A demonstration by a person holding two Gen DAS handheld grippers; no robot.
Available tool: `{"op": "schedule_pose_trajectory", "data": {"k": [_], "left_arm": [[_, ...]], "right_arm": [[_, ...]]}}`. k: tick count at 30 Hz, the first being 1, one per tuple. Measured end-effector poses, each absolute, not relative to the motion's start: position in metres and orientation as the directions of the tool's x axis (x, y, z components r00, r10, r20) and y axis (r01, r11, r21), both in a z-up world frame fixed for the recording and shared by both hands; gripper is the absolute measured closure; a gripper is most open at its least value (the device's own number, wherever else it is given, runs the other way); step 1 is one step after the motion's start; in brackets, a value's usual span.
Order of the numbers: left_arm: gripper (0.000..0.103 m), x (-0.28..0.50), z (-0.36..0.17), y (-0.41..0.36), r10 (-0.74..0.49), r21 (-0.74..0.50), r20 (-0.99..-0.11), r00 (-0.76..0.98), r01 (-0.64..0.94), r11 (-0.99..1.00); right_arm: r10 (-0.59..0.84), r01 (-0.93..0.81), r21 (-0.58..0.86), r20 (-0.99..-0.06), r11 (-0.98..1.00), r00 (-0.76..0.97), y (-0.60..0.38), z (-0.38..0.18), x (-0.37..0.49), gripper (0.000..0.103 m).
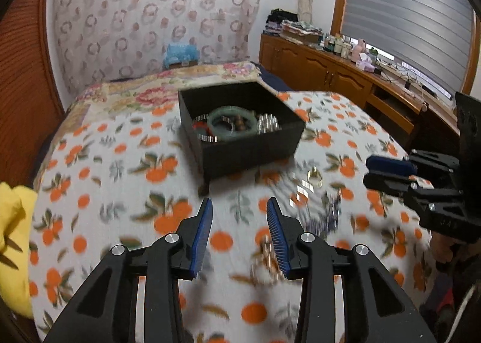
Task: Organize jewelry
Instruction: 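Lower the left tool onto the second pearl necklace while the right tool approaches the silver hair combs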
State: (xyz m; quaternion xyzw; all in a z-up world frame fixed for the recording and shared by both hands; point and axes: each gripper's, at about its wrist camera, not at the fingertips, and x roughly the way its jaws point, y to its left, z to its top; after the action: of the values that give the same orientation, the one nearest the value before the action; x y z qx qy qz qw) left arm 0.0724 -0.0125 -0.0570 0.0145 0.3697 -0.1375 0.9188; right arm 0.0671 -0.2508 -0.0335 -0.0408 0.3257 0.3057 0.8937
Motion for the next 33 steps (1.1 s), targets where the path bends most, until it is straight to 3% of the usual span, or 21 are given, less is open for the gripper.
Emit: {"op": "schedule_pose_trajectory", "data": {"k": [6,12,23,25,26,27,31,33], "left_arm": [[0.068,0.056,-0.08,-0.007,-0.24,-0.078,-0.727,0.643,0.269,0.96],[0.085,0.055,-0.093,-0.009,-0.285,-0.12,-0.751,0.595,0.302,0.946],[0.086,0.063,-0.094,-0.024,-0.242,-0.056,-0.764,0.598,0.313,0.948],[0.088,0.064,-0.094,-0.023,-0.244,-0.056,-0.762,0.6,0.314,0.948],[0.097,0.064,-0.095,-0.023,-0.235,-0.047,-0.761,0.604,0.31,0.949],[0.099,0.063,-0.095,-0.023,-0.231,-0.041,-0.761,0.607,0.31,0.95],[0.099,0.06,-0.092,-0.018,-0.235,-0.056,-0.751,0.616,0.296,0.953],[0.099,0.056,-0.087,-0.013,-0.237,-0.063,-0.737,0.633,0.285,0.957]], "right_arm": [[0.512,-0.582,0.113,-0.627,0.805,0.587,-0.242,-0.044,0.057,0.067],[0.501,-0.586,0.106,-0.651,0.804,0.57,-0.234,-0.053,0.056,0.067],[0.497,-0.609,0.079,-0.665,0.789,0.558,-0.222,-0.049,0.054,0.067],[0.496,-0.614,0.076,-0.67,0.785,0.552,-0.219,-0.05,0.055,0.064],[0.496,-0.617,0.074,-0.673,0.783,0.548,-0.218,-0.051,0.055,0.06],[0.496,-0.624,0.071,-0.679,0.778,0.541,-0.216,-0.052,0.056,0.058],[0.488,-0.633,0.06,-0.693,0.772,0.531,-0.212,-0.056,0.059,0.055],[0.484,-0.63,0.056,-0.695,0.774,0.532,-0.211,-0.056,0.062,0.047]]}}
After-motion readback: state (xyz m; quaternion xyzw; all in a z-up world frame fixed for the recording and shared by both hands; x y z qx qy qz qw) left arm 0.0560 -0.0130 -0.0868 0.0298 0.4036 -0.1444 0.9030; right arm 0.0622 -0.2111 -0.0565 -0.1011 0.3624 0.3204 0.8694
